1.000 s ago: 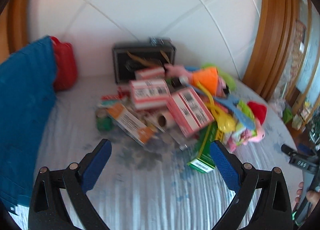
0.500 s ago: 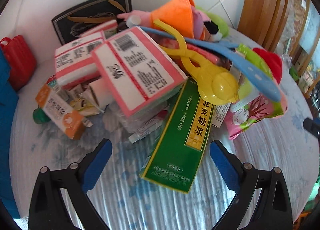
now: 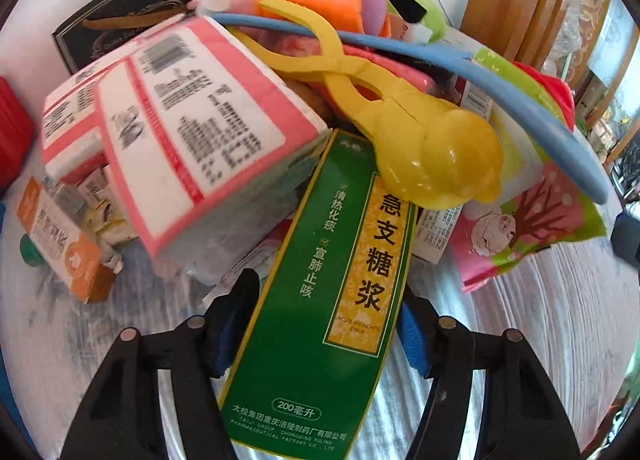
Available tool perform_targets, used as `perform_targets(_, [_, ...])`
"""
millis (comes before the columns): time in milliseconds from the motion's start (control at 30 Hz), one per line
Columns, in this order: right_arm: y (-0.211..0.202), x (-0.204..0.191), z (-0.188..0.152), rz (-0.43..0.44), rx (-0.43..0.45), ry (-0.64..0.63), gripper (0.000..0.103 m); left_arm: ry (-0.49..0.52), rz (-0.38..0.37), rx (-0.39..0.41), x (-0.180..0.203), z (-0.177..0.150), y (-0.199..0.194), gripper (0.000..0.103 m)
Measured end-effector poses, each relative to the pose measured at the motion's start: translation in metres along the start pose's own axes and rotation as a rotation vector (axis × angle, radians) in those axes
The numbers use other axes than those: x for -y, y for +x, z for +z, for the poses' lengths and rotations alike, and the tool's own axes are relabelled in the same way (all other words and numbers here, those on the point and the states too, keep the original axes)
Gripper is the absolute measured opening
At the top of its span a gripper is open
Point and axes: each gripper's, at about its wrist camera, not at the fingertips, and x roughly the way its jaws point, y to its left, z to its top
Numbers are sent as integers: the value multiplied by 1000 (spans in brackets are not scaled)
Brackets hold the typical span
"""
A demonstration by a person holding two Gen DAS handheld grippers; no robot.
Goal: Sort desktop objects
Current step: 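Grasp the green syrup box with left gripper while right grasps the green wipes pack, then carry the syrup box with left gripper while right carries the wipes pack over the crate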
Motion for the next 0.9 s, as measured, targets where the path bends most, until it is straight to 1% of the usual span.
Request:
perform_targets(100, [8,-12,-6,40,-20,-16,54,-23,-11,36,-8,-6,-17,64])
perform_targets(167, [19,-17,-7,67,-31,-11,54,-39,-7,48,-12,-6,-21,64])
perform_targets(200, [28,-19,-6,69,-32,-13,52,-45,-10,46,-14,-5,-21,64])
perform_targets(233, [34,-20,-4,63,-33,-13,49,-51,-12,38,-14,-4,-18,64])
perform_targets(267, [42,-21,-1,60,-32,-9,42,-55,-15,31,-15,-2,-16,64])
perform_targets(300, [51,-21,4,56,-30,-2,38,-53,-13,26,-14,-1,-14,64])
perform_targets(367, [64,-20,12,42,-28,12,37,-51,-11,17,-14,2,-10,64])
perform_targets(467, [77,-16,26,33,-1,23,37,-49,-10,9,-12,6,-5,64])
perform_targets(533, [82,-15,31,25,0,18,34,-48,-11,8,-11,7,-5,63])
perform_targets(567, [82,-16,32,11,1,3,29,-43,-9,10,-10,8,-5,62])
perform_targets(667, [72,-24,29,-36,8,-61,21,-29,-7,27,-7,6,-15,58])
perform_targets(700, [66,-29,26,-67,14,-99,21,-28,-10,37,-8,5,-22,56])
perform_targets(767, [51,-34,19,-82,29,-146,20,-30,-16,61,-8,1,-35,54])
perform_targets(900, [20,-42,5,-101,65,-209,19,-39,-11,98,-8,-5,-59,53])
